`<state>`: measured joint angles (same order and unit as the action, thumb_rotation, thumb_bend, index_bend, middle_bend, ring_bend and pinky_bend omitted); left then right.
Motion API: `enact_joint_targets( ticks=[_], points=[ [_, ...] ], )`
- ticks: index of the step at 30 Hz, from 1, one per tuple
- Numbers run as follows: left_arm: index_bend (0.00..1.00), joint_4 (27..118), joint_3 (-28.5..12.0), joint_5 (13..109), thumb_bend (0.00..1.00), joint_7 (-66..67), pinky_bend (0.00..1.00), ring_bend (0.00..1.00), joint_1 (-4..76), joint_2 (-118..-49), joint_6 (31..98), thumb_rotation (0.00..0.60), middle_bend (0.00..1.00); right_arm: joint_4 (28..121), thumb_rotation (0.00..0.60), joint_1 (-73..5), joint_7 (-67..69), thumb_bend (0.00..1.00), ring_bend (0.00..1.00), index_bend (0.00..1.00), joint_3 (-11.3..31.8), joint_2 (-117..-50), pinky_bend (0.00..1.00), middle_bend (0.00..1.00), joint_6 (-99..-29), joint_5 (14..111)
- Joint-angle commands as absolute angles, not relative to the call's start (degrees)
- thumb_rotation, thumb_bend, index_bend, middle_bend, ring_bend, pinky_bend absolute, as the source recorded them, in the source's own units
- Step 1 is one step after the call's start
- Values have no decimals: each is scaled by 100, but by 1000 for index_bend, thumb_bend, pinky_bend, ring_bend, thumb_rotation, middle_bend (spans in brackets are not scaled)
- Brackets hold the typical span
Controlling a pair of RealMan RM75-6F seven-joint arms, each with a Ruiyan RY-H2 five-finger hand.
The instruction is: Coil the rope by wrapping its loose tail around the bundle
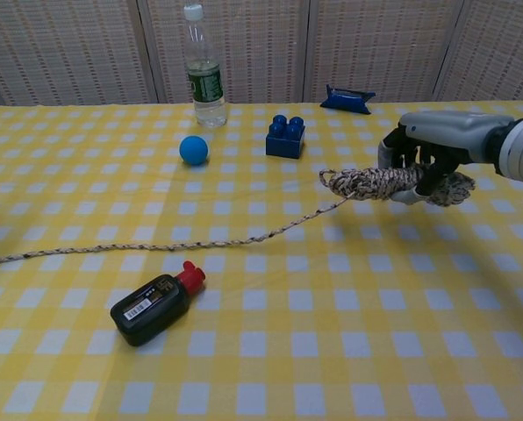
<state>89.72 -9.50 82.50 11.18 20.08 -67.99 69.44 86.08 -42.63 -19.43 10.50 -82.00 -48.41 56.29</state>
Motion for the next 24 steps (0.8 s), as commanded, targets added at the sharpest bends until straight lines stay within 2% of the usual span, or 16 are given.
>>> enact_joint_targets(
  ticks=[1,3,8,14,24],
  points=[
    [432,8716,-975,7917,263,1296,659,639,2300,-6970,6475,600,648,8648,600,-4280,-1880,373,451,603,1099,-8174,449,581,-4885,5614],
    [443,8645,-975,7779,263,1358,757,690,2376,-7033,6329,600,698,8661,600,-4279,-1817,374,454,607,1129,-8174,451,583,-4931,5639],
    [481,8486,-935,7479,263,1526,867,793,2491,-7234,6129,600,821,8667,600,-4267,-1581,374,462,610,1192,-8184,459,587,-4994,5714],
    [504,8546,-814,7341,263,1628,912,848,2484,-7336,6115,600,891,8618,600,-4243,-1263,374,467,617,1247,-8209,466,592,-5019,5816],
    [543,8342,-676,7267,263,1800,924,868,2528,-7824,6214,600,915,8468,600,-4192,-934,382,476,628,1212,-8215,468,596,-5023,6013]
  ],
)
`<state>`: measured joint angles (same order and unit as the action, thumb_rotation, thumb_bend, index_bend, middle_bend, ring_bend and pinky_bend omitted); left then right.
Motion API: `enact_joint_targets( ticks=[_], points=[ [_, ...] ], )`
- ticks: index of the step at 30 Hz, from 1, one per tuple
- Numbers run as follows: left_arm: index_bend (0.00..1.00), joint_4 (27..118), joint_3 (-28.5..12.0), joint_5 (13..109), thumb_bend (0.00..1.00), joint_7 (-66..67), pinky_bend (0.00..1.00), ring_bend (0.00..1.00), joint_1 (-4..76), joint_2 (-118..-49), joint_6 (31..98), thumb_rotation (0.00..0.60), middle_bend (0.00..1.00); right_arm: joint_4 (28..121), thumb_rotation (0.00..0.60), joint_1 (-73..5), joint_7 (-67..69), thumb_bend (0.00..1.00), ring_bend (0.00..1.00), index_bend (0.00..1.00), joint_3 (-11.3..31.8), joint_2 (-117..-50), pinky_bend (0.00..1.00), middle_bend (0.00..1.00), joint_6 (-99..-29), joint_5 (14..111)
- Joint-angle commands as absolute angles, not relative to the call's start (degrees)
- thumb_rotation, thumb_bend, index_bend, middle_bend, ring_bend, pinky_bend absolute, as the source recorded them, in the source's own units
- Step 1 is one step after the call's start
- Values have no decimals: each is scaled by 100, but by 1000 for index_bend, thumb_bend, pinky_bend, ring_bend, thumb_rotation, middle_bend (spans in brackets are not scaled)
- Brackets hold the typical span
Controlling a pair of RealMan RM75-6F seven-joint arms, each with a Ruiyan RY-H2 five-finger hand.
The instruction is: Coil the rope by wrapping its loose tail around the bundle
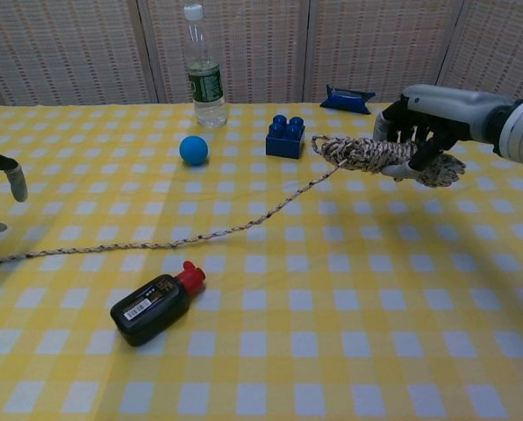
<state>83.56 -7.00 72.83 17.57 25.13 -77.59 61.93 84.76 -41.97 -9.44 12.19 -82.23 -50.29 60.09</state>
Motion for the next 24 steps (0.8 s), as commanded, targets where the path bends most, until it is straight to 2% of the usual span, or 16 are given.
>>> enact_joint_targets(
  ticks=[1,13,24],
  points=[
    [544,8328,-659,7267,263,1825,925,869,2543,-7874,6208,600,916,8460,600,-4191,-923,382,476,628,1208,-8211,468,596,-5019,6015],
    [576,8195,-567,6971,263,2174,936,888,2759,-8281,5878,600,937,8410,600,-4177,-828,382,476,628,1170,-8224,471,596,-4997,6044],
    [596,8151,-610,6545,264,2426,941,897,2920,-8379,5679,600,947,8350,600,-4175,-756,382,476,628,1141,-8257,472,596,-4945,6047]
  ],
)
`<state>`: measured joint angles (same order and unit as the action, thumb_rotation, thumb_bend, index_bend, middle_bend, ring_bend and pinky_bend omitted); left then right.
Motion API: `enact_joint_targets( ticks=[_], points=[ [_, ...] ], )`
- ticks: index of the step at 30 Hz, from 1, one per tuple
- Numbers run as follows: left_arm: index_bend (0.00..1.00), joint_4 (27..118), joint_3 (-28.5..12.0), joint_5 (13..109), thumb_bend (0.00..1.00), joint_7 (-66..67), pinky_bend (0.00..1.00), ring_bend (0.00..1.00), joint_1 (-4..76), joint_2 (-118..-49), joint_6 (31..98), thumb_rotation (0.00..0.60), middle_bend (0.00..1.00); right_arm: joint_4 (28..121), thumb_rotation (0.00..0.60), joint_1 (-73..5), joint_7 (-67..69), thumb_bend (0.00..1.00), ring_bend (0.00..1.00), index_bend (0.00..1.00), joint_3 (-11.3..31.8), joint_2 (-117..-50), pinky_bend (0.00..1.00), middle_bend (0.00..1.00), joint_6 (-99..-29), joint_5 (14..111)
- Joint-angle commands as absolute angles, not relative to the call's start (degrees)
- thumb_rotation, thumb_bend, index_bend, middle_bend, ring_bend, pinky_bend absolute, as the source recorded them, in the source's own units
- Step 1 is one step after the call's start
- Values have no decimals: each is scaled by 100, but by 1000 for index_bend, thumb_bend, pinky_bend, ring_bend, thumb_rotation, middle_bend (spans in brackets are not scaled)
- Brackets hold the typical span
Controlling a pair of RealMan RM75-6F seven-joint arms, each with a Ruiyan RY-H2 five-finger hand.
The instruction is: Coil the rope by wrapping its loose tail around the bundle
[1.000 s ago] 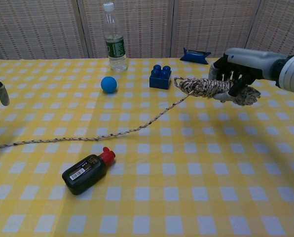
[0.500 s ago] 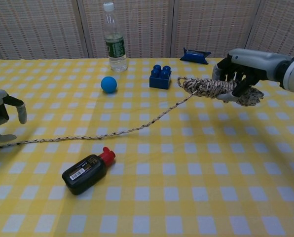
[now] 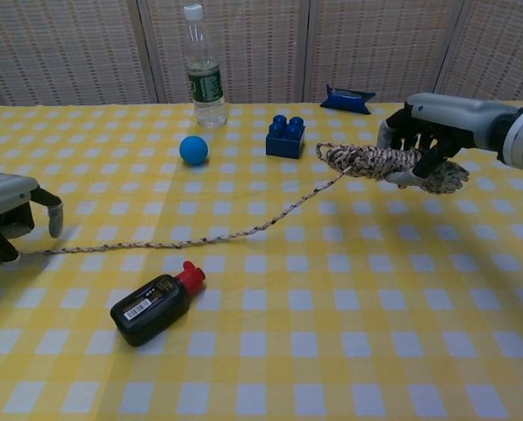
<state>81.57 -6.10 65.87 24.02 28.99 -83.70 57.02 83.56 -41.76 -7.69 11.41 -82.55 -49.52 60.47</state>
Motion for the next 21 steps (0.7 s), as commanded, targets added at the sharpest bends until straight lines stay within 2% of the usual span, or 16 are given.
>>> enact_joint_targets(
  ticks=[1,21],
  points=[
    [597,8149,-605,6507,265,2447,942,898,2934,-8379,5655,600,948,8346,600,-4175,-739,382,476,628,1142,-8258,472,596,-4939,6052],
    [628,8163,-564,6021,377,2735,943,900,3173,-8433,5448,600,951,8209,600,-4178,-577,381,476,628,1118,-8321,476,596,-4832,6079]
  ],
)
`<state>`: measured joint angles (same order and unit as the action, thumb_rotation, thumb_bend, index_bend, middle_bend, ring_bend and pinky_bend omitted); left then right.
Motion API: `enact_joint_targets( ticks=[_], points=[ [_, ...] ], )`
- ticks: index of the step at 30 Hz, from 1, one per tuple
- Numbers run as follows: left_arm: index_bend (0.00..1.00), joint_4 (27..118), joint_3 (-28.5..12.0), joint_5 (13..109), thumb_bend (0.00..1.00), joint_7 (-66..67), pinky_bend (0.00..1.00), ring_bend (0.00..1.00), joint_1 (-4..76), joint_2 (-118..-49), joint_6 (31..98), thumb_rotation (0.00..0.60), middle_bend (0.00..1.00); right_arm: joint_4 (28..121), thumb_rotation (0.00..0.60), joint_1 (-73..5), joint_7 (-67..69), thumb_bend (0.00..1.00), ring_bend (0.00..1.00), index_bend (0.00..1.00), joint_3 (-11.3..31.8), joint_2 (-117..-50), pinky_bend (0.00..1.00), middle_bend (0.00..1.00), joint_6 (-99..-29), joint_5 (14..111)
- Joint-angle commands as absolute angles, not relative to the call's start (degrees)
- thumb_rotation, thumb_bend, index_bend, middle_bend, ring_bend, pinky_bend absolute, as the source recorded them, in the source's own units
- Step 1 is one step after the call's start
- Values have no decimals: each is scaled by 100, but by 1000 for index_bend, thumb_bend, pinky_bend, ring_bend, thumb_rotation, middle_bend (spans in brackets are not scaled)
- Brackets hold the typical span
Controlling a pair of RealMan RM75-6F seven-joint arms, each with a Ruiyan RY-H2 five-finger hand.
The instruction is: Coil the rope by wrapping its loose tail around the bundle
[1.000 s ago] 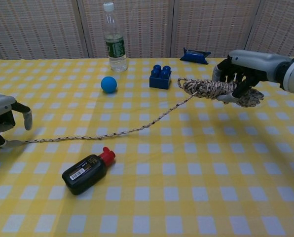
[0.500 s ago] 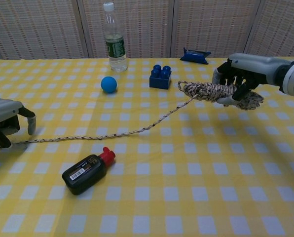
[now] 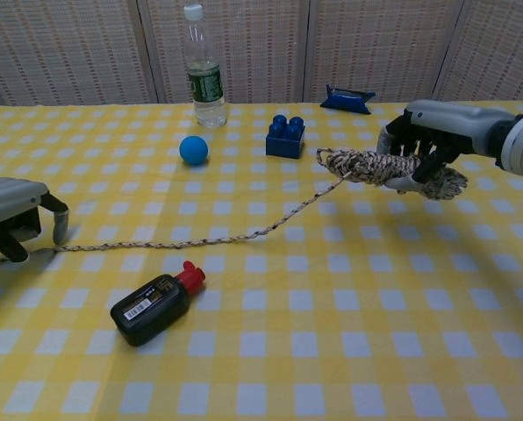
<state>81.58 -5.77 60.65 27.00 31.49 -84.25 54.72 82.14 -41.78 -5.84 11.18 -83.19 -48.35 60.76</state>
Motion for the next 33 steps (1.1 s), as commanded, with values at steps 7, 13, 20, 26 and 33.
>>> enact_joint_targets(
  ticks=[7,13,20,26,33],
  points=[
    [647,8183,-533,5852,386,2858,943,900,3262,-8444,5388,600,952,8185,600,-4170,-508,382,476,628,1122,-8320,478,596,-4813,6099],
    [679,8176,-502,5837,393,2851,943,903,3292,-8466,5419,600,961,8151,600,-4148,-453,382,476,628,1114,-8333,480,596,-4815,6111],
    [709,8201,-488,5883,393,2754,943,905,3288,-8447,5500,600,968,8139,600,-4121,-393,382,476,628,1118,-8316,482,596,-4821,6127],
    [714,8415,-509,6045,393,2576,943,906,3231,-8257,5681,600,969,8192,600,-4096,-337,382,476,628,1152,-8262,482,596,-4867,6159],
    [714,8792,-587,6369,394,2430,943,906,3177,-7901,6018,600,969,8360,600,-4061,-150,382,476,628,1258,-8177,483,596,-4945,6210]
  ],
)
